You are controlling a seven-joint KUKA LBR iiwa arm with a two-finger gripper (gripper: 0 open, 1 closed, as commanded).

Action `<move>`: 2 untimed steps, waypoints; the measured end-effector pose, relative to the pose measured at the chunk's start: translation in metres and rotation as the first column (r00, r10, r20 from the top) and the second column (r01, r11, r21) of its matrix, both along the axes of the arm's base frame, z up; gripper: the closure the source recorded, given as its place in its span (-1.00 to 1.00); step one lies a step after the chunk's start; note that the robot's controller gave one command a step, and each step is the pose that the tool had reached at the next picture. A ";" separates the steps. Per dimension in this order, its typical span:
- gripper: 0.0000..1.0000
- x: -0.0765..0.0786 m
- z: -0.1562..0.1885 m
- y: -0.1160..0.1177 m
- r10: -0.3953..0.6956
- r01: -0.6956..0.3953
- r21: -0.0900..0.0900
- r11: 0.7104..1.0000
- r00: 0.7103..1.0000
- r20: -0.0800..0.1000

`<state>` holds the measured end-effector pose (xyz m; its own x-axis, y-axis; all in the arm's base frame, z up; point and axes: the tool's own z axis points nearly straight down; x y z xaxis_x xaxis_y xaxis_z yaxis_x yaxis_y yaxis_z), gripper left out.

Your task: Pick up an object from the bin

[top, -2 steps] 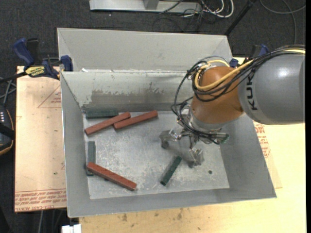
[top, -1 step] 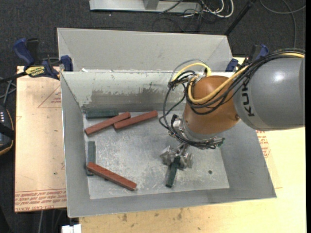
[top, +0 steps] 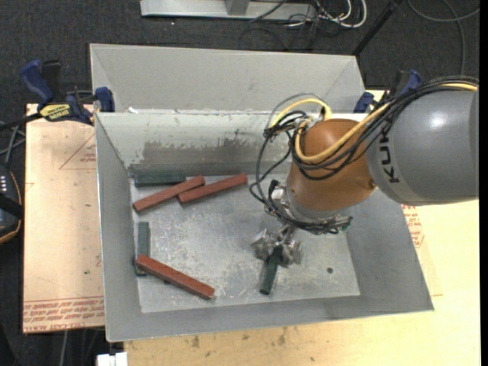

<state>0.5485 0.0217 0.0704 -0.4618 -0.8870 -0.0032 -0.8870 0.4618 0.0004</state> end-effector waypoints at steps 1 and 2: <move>1.00 -0.009 0.115 -0.009 -0.012 0.012 0.000 1.000 1.000 0.001; 1.00 -0.009 0.115 -0.009 -0.012 0.012 0.000 1.000 1.000 0.001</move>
Offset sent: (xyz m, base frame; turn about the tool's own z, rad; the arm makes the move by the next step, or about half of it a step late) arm 0.0000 0.0000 0.0000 0.0000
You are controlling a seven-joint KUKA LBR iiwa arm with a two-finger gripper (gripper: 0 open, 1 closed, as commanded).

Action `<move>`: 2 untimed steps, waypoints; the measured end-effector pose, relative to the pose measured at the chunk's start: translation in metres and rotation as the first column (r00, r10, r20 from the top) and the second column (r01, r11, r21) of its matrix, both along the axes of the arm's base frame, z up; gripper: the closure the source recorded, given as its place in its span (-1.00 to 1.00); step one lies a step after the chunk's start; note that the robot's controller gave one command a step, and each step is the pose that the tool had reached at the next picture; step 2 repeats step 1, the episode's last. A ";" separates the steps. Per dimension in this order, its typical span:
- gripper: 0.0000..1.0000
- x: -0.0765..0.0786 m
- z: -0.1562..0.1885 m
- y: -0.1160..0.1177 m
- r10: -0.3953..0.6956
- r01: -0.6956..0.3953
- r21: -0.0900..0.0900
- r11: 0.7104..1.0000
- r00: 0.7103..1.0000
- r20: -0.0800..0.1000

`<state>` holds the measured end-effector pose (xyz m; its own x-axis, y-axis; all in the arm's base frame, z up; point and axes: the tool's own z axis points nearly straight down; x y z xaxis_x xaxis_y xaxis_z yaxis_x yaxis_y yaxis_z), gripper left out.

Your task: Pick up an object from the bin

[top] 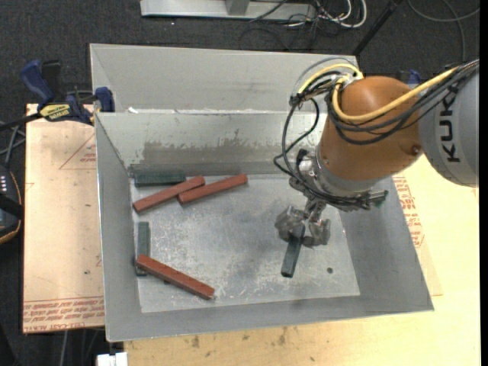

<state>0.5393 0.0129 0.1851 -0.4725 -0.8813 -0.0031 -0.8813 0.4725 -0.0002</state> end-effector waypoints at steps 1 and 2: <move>1.00 -0.005 0.117 -0.078 0.347 -0.347 -0.005 0.938 0.938 0.005; 1.00 -0.005 0.117 -0.078 0.347 -0.347 -0.005 0.938 0.938 0.005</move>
Offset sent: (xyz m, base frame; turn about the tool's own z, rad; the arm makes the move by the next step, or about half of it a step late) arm 0.0000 0.0000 0.0000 0.0000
